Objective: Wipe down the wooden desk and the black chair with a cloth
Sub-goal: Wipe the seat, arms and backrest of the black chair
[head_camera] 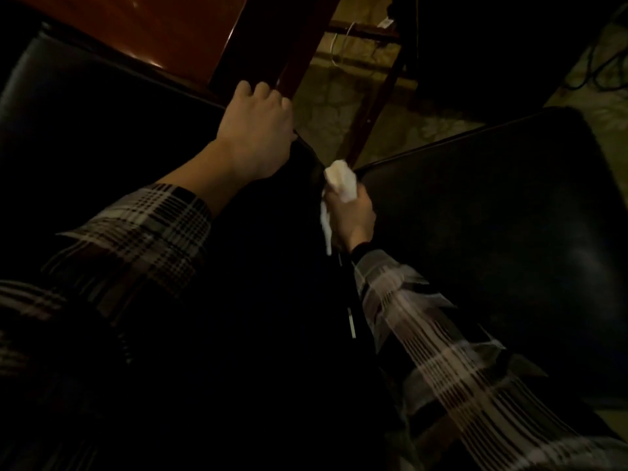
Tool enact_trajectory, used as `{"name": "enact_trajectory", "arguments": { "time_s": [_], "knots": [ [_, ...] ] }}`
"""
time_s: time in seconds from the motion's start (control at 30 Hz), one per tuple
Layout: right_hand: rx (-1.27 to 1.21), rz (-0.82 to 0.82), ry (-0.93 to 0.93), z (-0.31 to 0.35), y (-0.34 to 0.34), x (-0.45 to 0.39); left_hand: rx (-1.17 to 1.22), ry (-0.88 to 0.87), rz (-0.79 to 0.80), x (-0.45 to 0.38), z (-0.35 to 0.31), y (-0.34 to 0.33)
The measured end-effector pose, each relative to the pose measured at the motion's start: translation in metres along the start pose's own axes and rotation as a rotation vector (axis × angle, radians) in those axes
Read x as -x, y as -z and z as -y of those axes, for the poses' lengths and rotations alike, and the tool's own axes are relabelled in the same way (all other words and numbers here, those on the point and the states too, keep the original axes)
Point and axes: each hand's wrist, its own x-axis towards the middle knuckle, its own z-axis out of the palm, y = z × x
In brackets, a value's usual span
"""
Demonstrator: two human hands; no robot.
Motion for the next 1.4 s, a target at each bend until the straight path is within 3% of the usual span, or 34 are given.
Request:
{"name": "enact_trajectory", "arguments": {
  "time_s": [0.17, 0.27, 0.33, 0.43, 0.53, 0.77, 0.9, 0.97, 1.13, 1.27, 1.4],
  "knots": [
    [0.016, -0.046, 0.156, -0.047, 0.003, 0.087, 0.052, -0.001, -0.003, -0.003, 0.002, -0.003],
    [0.016, -0.055, 0.198, -0.032, 0.0, 0.056, 0.045, 0.014, -0.019, -0.005, -0.002, -0.001],
    [-0.054, -0.026, 0.09, -0.016, 0.002, 0.017, 0.035, 0.025, -0.029, -0.005, -0.005, 0.002],
    [-0.117, 0.139, -0.026, -0.017, 0.009, 0.009, 0.036, 0.006, -0.037, -0.007, -0.004, 0.007],
    [-0.202, 0.372, 0.08, -0.039, 0.024, 0.071, 0.046, -0.001, -0.023, -0.005, -0.001, 0.011],
    [-0.187, 0.207, 0.062, -0.096, 0.053, 0.152, 0.064, 0.053, 0.103, 0.031, -0.038, 0.021],
    [-0.196, 0.331, 0.008, -0.104, 0.081, 0.179, -0.047, 0.08, 0.286, 0.08, -0.083, 0.011],
    [-0.175, 0.364, -0.033, -0.107, 0.101, 0.186, 0.038, 0.123, 0.314, 0.11, -0.099, 0.019],
    [-0.101, 0.259, -0.076, -0.102, 0.149, 0.195, 0.21, 0.163, 0.359, 0.177, -0.109, 0.05],
    [-0.094, 0.299, -0.034, -0.083, 0.136, 0.223, 0.447, 0.351, 0.211, 0.226, -0.087, 0.081],
    [-0.115, 0.375, 0.09, -0.056, 0.101, 0.277, 0.425, 0.587, 0.048, 0.284, -0.064, 0.101]
  ]
}}
